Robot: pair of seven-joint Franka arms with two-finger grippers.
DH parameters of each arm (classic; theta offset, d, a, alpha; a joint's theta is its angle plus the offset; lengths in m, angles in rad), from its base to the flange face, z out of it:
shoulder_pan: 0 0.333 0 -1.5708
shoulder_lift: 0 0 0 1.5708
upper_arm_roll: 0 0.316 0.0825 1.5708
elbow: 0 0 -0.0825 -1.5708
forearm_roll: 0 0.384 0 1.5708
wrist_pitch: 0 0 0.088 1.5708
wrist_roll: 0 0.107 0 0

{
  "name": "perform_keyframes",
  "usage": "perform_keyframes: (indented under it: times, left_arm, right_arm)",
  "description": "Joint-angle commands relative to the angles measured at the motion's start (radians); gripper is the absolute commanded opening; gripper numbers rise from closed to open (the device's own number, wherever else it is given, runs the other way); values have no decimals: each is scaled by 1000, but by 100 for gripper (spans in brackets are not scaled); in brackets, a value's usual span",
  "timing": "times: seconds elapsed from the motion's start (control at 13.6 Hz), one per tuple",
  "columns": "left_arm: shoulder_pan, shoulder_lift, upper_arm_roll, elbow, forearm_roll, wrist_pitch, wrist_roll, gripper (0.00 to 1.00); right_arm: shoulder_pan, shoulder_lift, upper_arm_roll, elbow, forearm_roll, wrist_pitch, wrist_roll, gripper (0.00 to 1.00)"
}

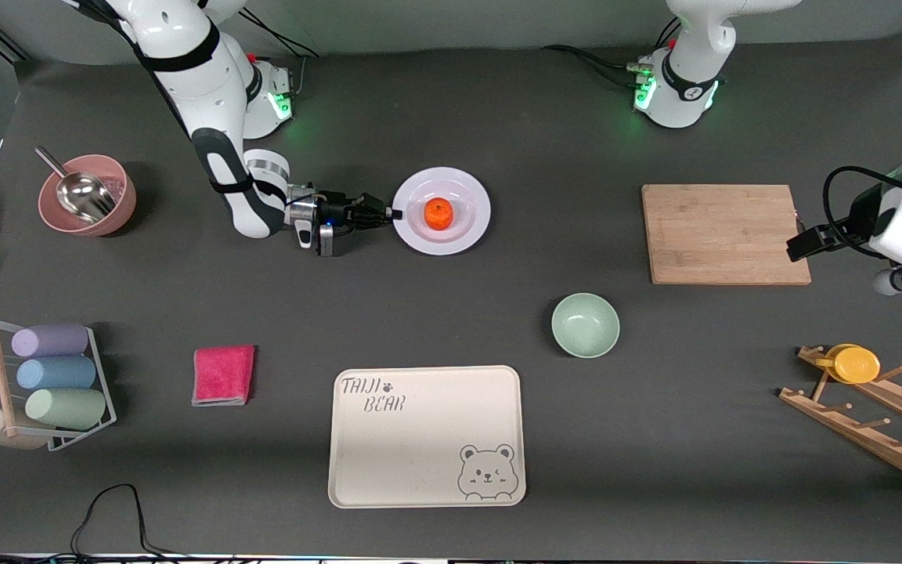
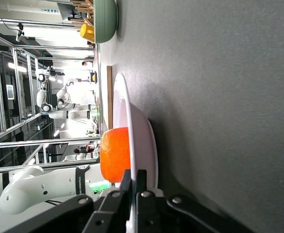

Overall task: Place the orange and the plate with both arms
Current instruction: 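Grip the plate rim with the right gripper and slide it toward the tray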

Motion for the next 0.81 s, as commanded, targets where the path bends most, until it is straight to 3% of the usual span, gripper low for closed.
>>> perform_keyframes:
  times: [0.0, 0.51, 0.73]
  left_arm:
    - [-34, -23, 36, -14, 19, -3, 14, 100]
    - [-35, -15, 39, 66, 20, -36, 19, 100]
    - [-31, 3, 37, 135, 35, -112, 32, 100]
  right_arm:
    - [10, 9, 4, 25, 30, 1, -3, 0]
    - [-1, -155, -8, 56, -5, -2, 212, 0]
    - [-76, -177, -8, 115, -129, -2, 310, 0]
